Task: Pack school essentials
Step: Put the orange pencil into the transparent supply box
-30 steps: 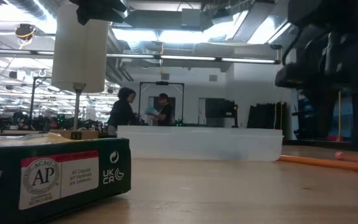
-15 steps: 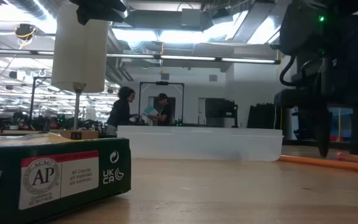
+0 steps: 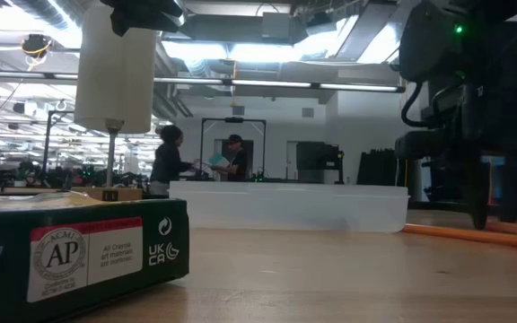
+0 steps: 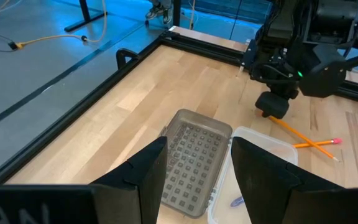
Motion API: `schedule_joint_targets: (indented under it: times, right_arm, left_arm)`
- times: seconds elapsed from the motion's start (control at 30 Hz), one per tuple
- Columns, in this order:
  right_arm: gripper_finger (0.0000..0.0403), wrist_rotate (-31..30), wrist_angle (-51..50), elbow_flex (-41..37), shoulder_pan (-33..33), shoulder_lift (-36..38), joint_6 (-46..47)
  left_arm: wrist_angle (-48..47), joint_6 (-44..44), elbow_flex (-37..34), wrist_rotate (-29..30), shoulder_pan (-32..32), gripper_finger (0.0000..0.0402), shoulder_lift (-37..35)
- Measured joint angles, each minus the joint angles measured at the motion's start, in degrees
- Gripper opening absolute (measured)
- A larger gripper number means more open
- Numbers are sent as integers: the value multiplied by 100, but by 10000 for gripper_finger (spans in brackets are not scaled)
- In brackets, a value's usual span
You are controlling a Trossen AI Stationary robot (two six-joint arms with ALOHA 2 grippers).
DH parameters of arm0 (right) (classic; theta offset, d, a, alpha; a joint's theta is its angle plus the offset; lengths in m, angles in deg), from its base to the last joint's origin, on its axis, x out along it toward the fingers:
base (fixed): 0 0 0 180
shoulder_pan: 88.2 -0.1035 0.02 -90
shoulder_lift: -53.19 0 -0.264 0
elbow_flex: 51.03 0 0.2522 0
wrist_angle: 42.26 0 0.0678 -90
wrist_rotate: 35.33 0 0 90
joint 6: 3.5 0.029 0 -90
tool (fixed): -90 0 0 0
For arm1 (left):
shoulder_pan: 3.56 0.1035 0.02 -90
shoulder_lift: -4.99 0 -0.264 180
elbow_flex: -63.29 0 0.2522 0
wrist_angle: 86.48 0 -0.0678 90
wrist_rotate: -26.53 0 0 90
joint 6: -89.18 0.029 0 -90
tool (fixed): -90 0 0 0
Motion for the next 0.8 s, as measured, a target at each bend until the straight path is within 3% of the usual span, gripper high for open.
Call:
schedule_joint_targets:
  times: [0.33,0.63,0.8]
  right_arm:
    - [27,25,38,11,-4,0,-31]
    - [31,129,74,-11,-14,482,-604]
    - [22,-299,147,118,-9,987,-1037]
  left_arm:
    - [-1,2,0,-1,0,174,0]
    - [-1,4,0,-1,0,174,-2]
    - [-1,4,0,-2,-2,174,-2]
